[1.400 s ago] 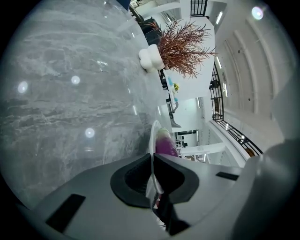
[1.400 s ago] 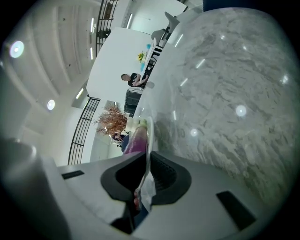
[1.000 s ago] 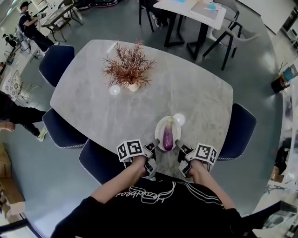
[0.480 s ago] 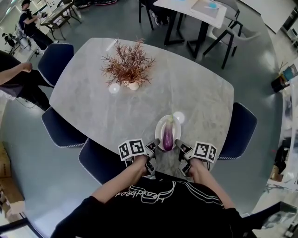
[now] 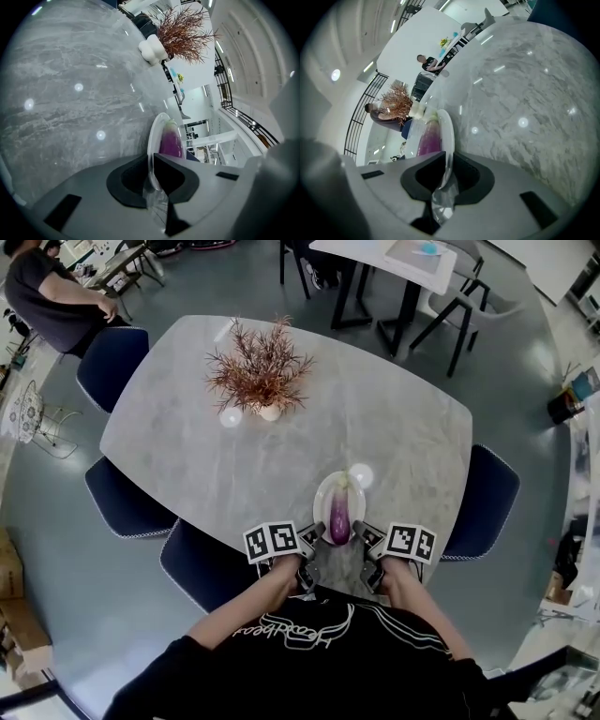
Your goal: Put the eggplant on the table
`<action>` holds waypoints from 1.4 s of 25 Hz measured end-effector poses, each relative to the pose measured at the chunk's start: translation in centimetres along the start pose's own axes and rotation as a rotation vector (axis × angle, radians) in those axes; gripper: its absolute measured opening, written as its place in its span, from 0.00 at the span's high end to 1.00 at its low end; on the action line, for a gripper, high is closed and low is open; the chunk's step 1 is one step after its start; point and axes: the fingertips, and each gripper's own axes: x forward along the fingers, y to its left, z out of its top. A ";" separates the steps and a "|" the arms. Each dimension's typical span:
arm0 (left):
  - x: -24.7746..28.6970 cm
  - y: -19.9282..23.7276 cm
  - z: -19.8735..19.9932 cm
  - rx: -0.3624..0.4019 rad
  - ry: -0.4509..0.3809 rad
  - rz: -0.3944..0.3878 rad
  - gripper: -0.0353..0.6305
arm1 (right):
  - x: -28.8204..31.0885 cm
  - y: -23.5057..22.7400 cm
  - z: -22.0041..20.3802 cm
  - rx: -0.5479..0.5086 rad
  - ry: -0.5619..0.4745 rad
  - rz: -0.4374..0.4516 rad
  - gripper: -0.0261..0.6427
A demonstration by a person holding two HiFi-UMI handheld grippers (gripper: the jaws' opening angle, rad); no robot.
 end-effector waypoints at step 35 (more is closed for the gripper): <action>-10.9 -7.4 -5.6 0.483 -0.011 -0.234 0.91 | -10.6 10.5 -6.2 -0.560 -0.179 0.273 0.87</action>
